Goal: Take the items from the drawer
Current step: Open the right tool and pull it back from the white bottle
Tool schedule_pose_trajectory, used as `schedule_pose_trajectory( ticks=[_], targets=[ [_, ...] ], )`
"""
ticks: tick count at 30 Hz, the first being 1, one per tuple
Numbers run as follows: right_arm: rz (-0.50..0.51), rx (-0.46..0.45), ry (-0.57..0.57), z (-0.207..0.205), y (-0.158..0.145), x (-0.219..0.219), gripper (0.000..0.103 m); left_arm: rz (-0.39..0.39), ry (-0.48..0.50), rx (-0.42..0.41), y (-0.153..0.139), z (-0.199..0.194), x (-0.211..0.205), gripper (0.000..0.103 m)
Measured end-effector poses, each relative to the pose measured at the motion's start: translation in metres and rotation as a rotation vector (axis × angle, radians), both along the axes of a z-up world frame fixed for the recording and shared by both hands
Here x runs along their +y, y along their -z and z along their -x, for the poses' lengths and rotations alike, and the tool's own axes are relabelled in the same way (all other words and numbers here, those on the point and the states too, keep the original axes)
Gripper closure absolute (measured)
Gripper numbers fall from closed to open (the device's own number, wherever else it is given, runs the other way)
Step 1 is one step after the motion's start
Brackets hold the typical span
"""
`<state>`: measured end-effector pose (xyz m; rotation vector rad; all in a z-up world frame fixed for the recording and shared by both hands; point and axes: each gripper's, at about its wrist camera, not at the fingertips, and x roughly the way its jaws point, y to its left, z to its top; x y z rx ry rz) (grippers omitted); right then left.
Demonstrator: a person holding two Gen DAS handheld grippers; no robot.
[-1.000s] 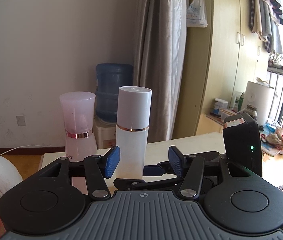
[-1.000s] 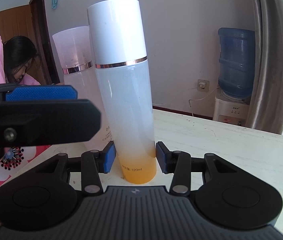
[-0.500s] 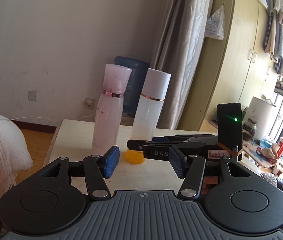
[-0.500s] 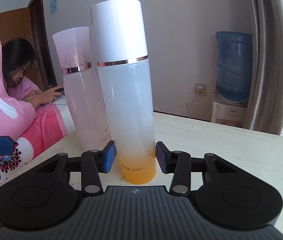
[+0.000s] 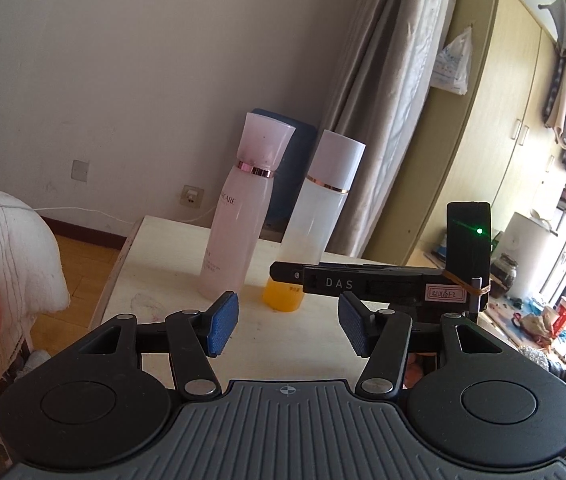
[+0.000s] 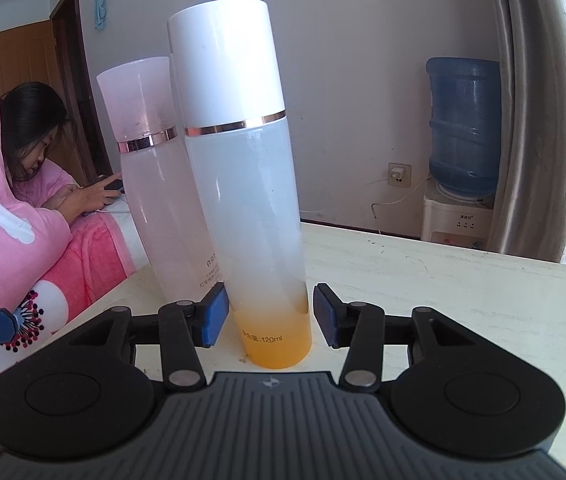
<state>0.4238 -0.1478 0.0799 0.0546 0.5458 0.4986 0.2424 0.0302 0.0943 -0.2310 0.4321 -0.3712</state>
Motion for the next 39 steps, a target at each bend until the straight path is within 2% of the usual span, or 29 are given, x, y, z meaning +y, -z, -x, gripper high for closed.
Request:
schedule_pose_trajectory(
  ticks=[5, 14, 21, 25, 39],
  targets=[
    [0.012, -0.006, 0.001, 0.001, -0.001, 0.002, 0.052, 0.008, -0.005, 0.012, 0.004, 0.002, 0.002, 0.045],
    [0.036, 0.003, 0.01, 0.007, -0.002, 0.001, 0.043, 0.013, 0.003, 0.028, 0.006, 0.005, -0.001, 0.045],
    [0.023, 0.019, 0.032, 0.032, -0.007, -0.014, 0.039, -0.012, 0.025, 0.036, 0.002, 0.017, -0.009, 0.045],
    [-0.027, 0.03, 0.058, 0.06, -0.012, -0.034, 0.039, -0.059, 0.052, 0.052, 0.0, 0.027, -0.018, 0.045],
    [-0.161, 0.054, 0.162, 0.198, -0.02, -0.092, 0.035, -0.109, 0.127, 0.135, 0.012, 0.091, -0.041, 0.044]
  ],
)
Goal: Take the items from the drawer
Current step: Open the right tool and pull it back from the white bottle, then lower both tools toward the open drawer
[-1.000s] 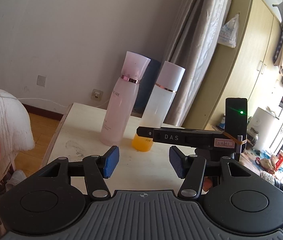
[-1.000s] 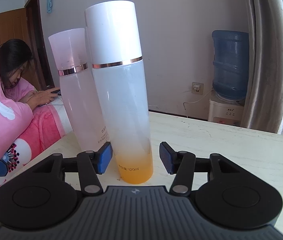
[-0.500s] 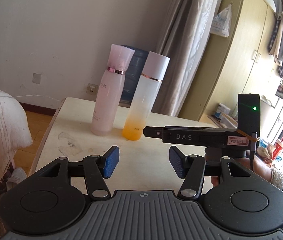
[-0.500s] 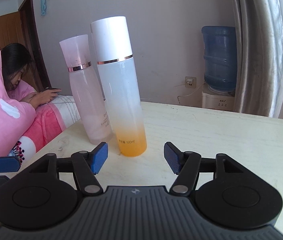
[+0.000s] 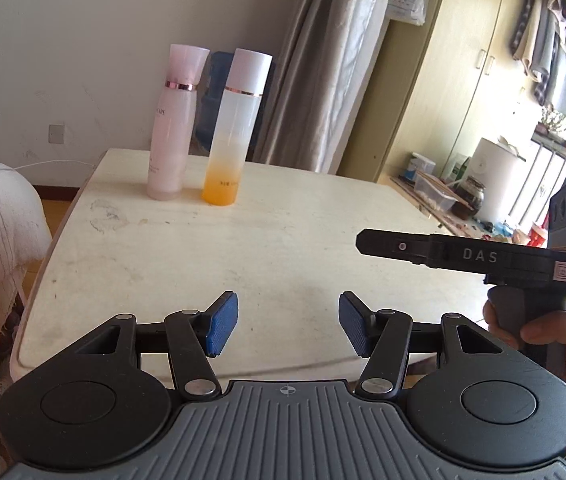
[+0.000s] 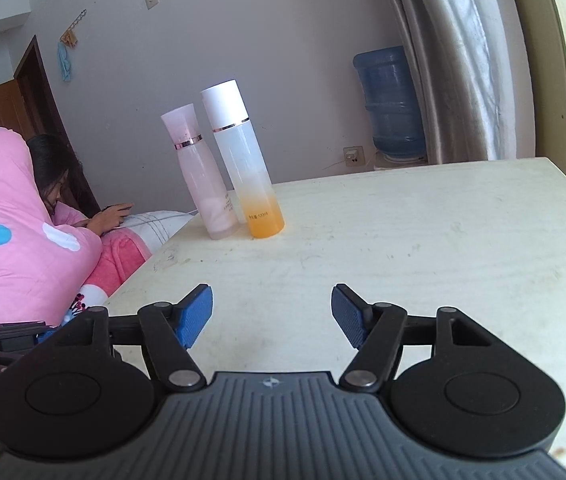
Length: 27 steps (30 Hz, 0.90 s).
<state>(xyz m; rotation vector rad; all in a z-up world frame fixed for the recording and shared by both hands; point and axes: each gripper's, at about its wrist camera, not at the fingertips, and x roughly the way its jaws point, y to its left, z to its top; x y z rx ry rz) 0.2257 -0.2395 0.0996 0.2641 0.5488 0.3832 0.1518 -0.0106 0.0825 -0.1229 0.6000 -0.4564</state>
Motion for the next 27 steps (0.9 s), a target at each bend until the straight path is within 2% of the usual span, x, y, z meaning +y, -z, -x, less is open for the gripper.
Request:
schedule_pose_trajectory(
  ticks=[9, 15, 17, 23, 27],
  targets=[
    [-0.089, 0.042, 0.071, 0.072, 0.012, -0.035, 0.034, -0.013, 0.024, 0.043, 0.006, 0.036, -0.013, 0.042],
    [-0.08, 0.049, 0.127, 0.107, 0.027, -0.048, 0.034, -0.059, 0.033, 0.083, 0.02, 0.057, -0.027, 0.04],
    [-0.106, 0.068, 0.129, 0.117, 0.034, -0.051, 0.034, -0.066, 0.035, 0.113, 0.028, 0.062, -0.03, 0.039],
    [-0.193, 0.178, 0.091, 0.124, 0.058, -0.05, 0.034, -0.048, 0.036, 0.211, 0.045, 0.07, -0.03, 0.034],
    [-0.215, 0.239, 0.062, 0.123, 0.07, -0.044, 0.034, -0.08, 0.034, 0.249, 0.056, 0.067, -0.032, 0.031]
  ],
)
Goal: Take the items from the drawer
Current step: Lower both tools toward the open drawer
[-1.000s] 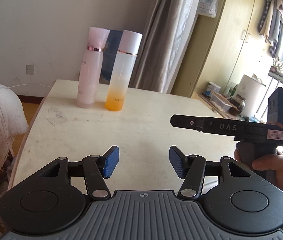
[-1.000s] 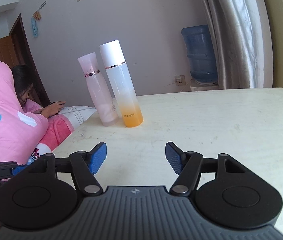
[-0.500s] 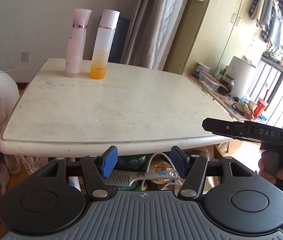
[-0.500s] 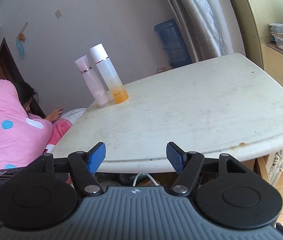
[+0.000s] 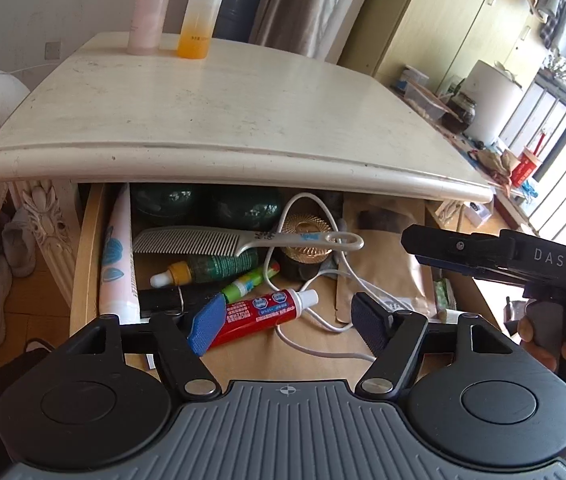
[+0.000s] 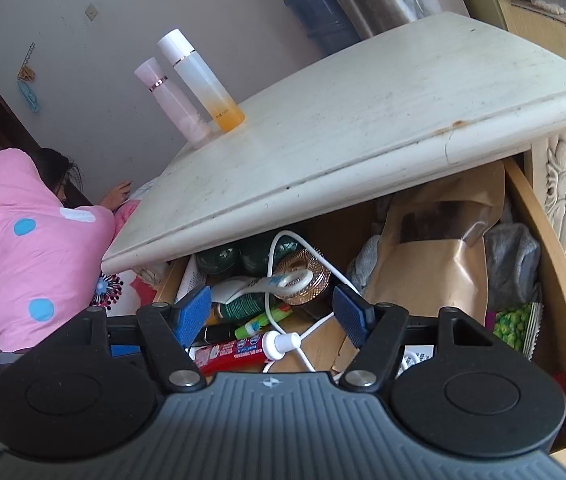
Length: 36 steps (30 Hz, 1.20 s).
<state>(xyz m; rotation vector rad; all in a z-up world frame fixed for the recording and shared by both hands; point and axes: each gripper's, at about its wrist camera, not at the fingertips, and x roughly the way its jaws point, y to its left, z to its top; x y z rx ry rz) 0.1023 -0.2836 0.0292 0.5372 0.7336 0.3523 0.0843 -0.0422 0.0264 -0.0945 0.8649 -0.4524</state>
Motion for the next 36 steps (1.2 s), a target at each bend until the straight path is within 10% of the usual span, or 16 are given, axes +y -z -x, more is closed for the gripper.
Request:
schedule_pose_trajectory(
  ticks=[36],
  targets=[
    [-0.028, 0.142, -0.103, -0.04, 0.029, 0.041, 0.031, -0.121, -0.102, 0.042, 0.031, -0.018, 0.026, 0.017]
  ],
)
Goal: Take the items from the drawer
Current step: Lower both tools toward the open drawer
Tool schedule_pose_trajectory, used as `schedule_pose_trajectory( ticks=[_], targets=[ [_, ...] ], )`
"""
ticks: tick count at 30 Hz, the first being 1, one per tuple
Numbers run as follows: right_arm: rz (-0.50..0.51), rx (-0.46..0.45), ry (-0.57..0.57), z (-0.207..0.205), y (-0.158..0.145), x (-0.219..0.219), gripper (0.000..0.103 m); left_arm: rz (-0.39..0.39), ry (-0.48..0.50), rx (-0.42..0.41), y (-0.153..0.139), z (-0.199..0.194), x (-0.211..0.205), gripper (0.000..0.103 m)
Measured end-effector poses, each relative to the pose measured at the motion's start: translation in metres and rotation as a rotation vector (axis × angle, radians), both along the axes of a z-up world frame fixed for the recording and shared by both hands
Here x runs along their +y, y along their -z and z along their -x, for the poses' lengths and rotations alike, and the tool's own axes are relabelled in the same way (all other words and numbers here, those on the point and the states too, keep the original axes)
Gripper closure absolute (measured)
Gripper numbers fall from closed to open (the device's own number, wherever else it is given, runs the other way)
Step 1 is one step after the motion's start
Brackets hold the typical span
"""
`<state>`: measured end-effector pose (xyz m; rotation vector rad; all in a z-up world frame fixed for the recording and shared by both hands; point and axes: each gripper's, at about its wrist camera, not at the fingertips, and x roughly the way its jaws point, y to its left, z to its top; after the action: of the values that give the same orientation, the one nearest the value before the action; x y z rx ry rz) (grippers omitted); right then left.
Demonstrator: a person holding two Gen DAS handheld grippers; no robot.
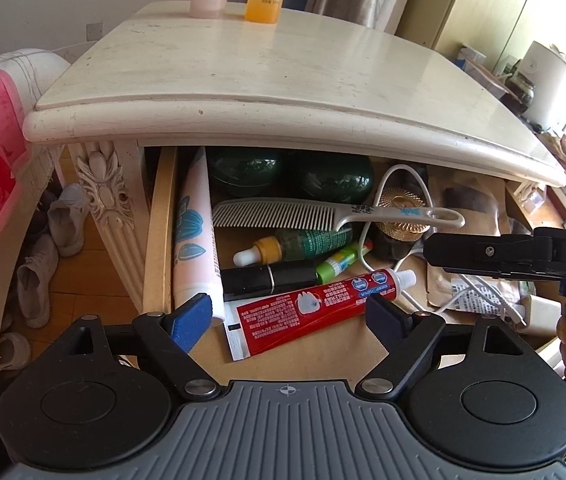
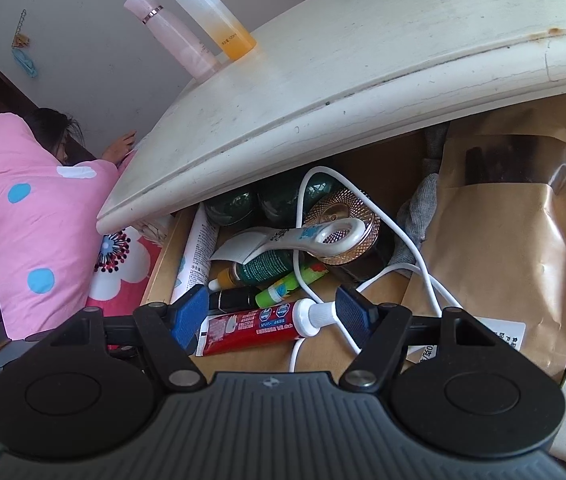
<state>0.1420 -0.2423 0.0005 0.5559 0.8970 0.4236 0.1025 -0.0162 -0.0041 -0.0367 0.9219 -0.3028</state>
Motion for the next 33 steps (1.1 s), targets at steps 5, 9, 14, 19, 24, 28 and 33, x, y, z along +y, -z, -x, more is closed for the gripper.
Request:
schedule_pose_trajectory(
  ticks=[5, 9, 14, 19, 24, 28, 33],
  targets=[
    [-0.031, 0.005, 0.021, -0.003, 0.004, -0.003, 0.031, -0.034, 0.004, -0.001, 0.001, -0.003, -0.003, 0.017],
    [-0.086, 0.006, 0.067, -0.007, 0.007, -0.013, 0.031, -0.011, 0.0, -0.003, 0.001, -0.009, -0.006, 0.017],
    [-0.148, 0.016, 0.121, -0.01, 0.012, -0.027, 0.031, 0.007, 0.025, 0.0, 0.003, -0.018, -0.017, 0.021],
    [-0.167, 0.034, 0.137, -0.012, 0.018, -0.034, 0.031, 0.007, 0.028, 0.016, 0.007, -0.023, -0.021, 0.023],
    [-0.177, 0.043, 0.088, -0.015, 0.014, -0.029, 0.033, -0.01, 0.006, 0.021, 0.004, -0.016, -0.009, 0.025],
    [-0.203, 0.03, 0.006, -0.018, 0.001, -0.013, 0.033, -0.01, -0.033, 0.017, 0.001, -0.012, 0.006, 0.025],
    [-0.195, 0.036, -0.111, -0.032, -0.009, 0.022, 0.039, 0.008, -0.042, 0.019, 0.005, -0.011, 0.013, 0.026]
  ],
)
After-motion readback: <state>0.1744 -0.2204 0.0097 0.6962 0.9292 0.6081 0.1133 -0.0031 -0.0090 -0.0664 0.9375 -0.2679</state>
